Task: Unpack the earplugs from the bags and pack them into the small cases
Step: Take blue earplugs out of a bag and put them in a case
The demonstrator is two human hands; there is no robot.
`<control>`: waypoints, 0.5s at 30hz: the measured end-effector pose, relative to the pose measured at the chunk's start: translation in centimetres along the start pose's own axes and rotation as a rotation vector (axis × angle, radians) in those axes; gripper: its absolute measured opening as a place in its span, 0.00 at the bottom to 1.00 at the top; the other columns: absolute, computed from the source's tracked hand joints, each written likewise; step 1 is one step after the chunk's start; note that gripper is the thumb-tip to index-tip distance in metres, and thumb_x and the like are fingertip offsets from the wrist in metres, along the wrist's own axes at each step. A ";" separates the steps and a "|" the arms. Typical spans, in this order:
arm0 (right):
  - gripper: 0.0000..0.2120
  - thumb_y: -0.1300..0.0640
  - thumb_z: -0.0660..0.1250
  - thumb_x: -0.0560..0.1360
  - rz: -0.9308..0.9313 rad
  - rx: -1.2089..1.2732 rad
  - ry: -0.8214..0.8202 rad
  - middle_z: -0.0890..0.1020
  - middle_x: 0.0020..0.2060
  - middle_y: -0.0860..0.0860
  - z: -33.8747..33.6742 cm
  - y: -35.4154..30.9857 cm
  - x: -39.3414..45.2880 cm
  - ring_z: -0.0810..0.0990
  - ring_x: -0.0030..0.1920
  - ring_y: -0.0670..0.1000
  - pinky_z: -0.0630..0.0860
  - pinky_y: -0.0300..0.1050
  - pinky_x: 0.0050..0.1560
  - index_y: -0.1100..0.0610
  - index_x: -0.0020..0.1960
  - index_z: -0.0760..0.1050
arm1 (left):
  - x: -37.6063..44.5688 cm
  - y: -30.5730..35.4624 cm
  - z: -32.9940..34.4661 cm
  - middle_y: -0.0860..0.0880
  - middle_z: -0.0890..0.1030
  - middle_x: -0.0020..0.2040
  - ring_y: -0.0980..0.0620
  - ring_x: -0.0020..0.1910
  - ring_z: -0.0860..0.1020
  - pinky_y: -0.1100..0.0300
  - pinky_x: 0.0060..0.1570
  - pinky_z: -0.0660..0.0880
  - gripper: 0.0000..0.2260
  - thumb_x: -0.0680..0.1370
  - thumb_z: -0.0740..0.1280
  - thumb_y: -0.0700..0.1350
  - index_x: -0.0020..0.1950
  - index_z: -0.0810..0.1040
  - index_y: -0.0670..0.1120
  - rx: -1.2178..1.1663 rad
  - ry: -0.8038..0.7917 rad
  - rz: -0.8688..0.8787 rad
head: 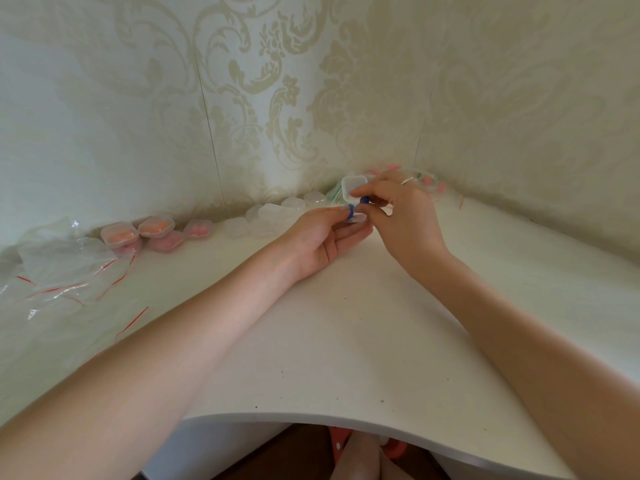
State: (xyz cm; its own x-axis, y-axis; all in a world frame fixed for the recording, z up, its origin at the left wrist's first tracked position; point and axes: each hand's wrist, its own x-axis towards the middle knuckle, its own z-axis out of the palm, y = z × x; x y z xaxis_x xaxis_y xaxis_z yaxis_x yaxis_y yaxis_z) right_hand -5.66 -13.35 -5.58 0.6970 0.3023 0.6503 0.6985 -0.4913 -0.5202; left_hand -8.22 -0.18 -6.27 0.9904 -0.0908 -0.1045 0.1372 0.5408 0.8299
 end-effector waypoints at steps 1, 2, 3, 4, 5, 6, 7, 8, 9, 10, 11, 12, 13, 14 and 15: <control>0.12 0.67 0.68 0.72 -0.003 -0.011 -0.015 0.77 0.41 0.47 0.0 0.0 0.0 0.75 0.43 0.47 0.72 0.34 0.47 0.56 0.53 0.80 | 0.0 0.0 0.0 0.42 0.81 0.44 0.50 0.39 0.83 0.59 0.46 0.81 0.08 0.81 0.57 0.35 0.51 0.75 0.36 0.000 -0.003 -0.005; 0.12 0.67 0.67 0.72 -0.005 -0.013 -0.033 0.78 0.40 0.48 0.0 0.1 0.0 0.76 0.43 0.49 0.74 0.40 0.48 0.56 0.52 0.79 | -0.1 0.0 0.1 0.42 0.82 0.43 0.51 0.39 0.83 0.60 0.45 0.81 0.08 0.81 0.57 0.35 0.51 0.76 0.36 0.001 -0.008 -0.008; 0.10 0.67 0.68 0.71 -0.007 -0.007 -0.046 0.79 0.39 0.49 0.1 0.3 0.0 0.78 0.43 0.50 0.75 0.46 0.48 0.57 0.49 0.78 | -0.1 0.1 0.0 0.42 0.83 0.43 0.51 0.39 0.83 0.60 0.45 0.81 0.08 0.81 0.57 0.35 0.50 0.76 0.36 0.003 -0.011 -0.009; 0.07 0.67 0.68 0.71 -0.011 0.003 -0.053 0.80 0.38 0.50 0.0 0.4 -0.1 0.78 0.42 0.51 0.76 0.50 0.48 0.58 0.47 0.77 | -0.1 0.1 0.0 0.43 0.83 0.43 0.52 0.39 0.83 0.61 0.46 0.80 0.09 0.81 0.57 0.35 0.50 0.77 0.36 0.007 -0.012 -0.007; 0.05 0.66 0.68 0.71 -0.013 0.008 -0.053 0.81 0.38 0.50 0.1 0.4 -0.1 0.79 0.42 0.52 0.76 0.52 0.47 0.59 0.45 0.78 | -0.1 0.1 0.0 0.43 0.83 0.43 0.52 0.39 0.83 0.61 0.46 0.80 0.09 0.80 0.57 0.35 0.50 0.77 0.36 0.011 -0.010 -0.005; 0.03 0.66 0.68 0.72 -0.018 0.013 -0.044 0.81 0.38 0.51 0.1 0.4 -0.1 0.79 0.42 0.52 0.75 0.53 0.47 0.60 0.43 0.78 | -0.1 0.1 0.0 0.43 0.83 0.44 0.52 0.39 0.83 0.61 0.47 0.80 0.08 0.80 0.58 0.35 0.51 0.77 0.37 0.011 -0.007 -0.004; 0.03 0.67 0.67 0.72 -0.024 0.019 -0.021 0.81 0.38 0.52 0.1 0.3 -0.2 0.78 0.42 0.53 0.75 0.54 0.46 0.60 0.42 0.78 | -0.1 0.1 0.0 0.42 0.82 0.44 0.51 0.39 0.83 0.61 0.46 0.80 0.08 0.80 0.58 0.36 0.51 0.77 0.37 0.008 0.001 -0.003; 0.03 0.67 0.67 0.72 -0.034 0.020 0.012 0.81 0.38 0.53 0.1 0.2 -0.2 0.78 0.42 0.55 0.75 0.54 0.45 0.61 0.42 0.77 | -0.1 0.1 0.0 0.41 0.82 0.44 0.51 0.39 0.83 0.60 0.45 0.81 0.08 0.81 0.58 0.36 0.51 0.76 0.37 0.003 0.008 -0.004; 0.03 0.67 0.66 0.72 -0.046 0.014 0.043 0.80 0.38 0.54 0.1 0.2 -0.2 0.78 0.41 0.56 0.75 0.55 0.44 0.62 0.41 0.77 | 0.0 0.1 0.0 0.41 0.82 0.43 0.50 0.38 0.83 0.60 0.43 0.81 0.08 0.81 0.58 0.35 0.50 0.76 0.37 0.003 0.011 -0.003; 0.03 0.67 0.67 0.71 -0.056 -0.005 0.053 0.80 0.38 0.54 0.1 0.3 -0.1 0.77 0.41 0.56 0.74 0.54 0.44 0.62 0.41 0.77 | 0.0 0.1 0.0 0.40 0.82 0.42 0.50 0.38 0.84 0.60 0.42 0.81 0.08 0.81 0.57 0.35 0.50 0.76 0.37 0.009 0.011 -0.002; 0.03 0.67 0.67 0.71 -0.059 -0.038 0.031 0.79 0.38 0.54 0.1 0.5 0.0 0.76 0.41 0.56 0.74 0.53 0.44 0.62 0.41 0.77 | -0.1 0.1 0.1 0.41 0.82 0.42 0.50 0.38 0.83 0.60 0.42 0.81 0.08 0.81 0.57 0.35 0.50 0.76 0.37 0.020 0.009 -0.001; 0.03 0.66 0.68 0.71 -0.054 -0.081 -0.019 0.79 0.39 0.53 0.2 0.7 0.1 0.76 0.42 0.55 0.73 0.51 0.45 0.61 0.41 0.78 | -0.1 0.1 0.1 0.41 0.82 0.42 0.51 0.37 0.83 0.61 0.41 0.81 0.08 0.81 0.57 0.35 0.49 0.76 0.37 0.032 0.013 0.000; 0.03 0.65 0.68 0.72 -0.039 -0.119 -0.074 0.80 0.40 0.52 0.2 0.8 0.1 0.75 0.43 0.53 0.72 0.48 0.46 0.60 0.43 0.80 | -0.1 0.1 0.2 0.41 0.81 0.42 0.51 0.36 0.83 0.61 0.40 0.81 0.09 0.81 0.57 0.35 0.49 0.76 0.37 0.045 0.019 0.002; 0.05 0.64 0.67 0.73 -0.024 -0.140 -0.111 0.81 0.42 0.51 0.2 0.9 0.0 0.74 0.43 0.50 0.71 0.45 0.46 0.58 0.45 0.81 | -0.1 0.1 0.2 0.41 0.81 0.44 0.51 0.36 0.83 0.61 0.39 0.81 0.09 0.81 0.56 0.36 0.50 0.76 0.37 0.060 0.025 0.004; 0.06 0.63 0.67 0.73 -0.015 -0.143 -0.124 0.81 0.42 0.49 0.2 0.9 0.0 0.74 0.42 0.47 0.70 0.41 0.45 0.57 0.47 0.82 | -0.1 0.1 0.1 0.41 0.81 0.44 0.51 0.37 0.83 0.61 0.39 0.81 0.09 0.81 0.56 0.36 0.50 0.76 0.37 0.073 0.028 0.007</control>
State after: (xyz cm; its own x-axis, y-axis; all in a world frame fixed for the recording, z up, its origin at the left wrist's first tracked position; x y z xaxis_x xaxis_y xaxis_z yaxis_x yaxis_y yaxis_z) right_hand -4.95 -13.64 -6.17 0.7072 0.4047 0.5798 0.6853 -0.5943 -0.4211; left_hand -8.31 -0.25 -6.12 0.9916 -0.0632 -0.1131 0.1296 0.4785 0.8685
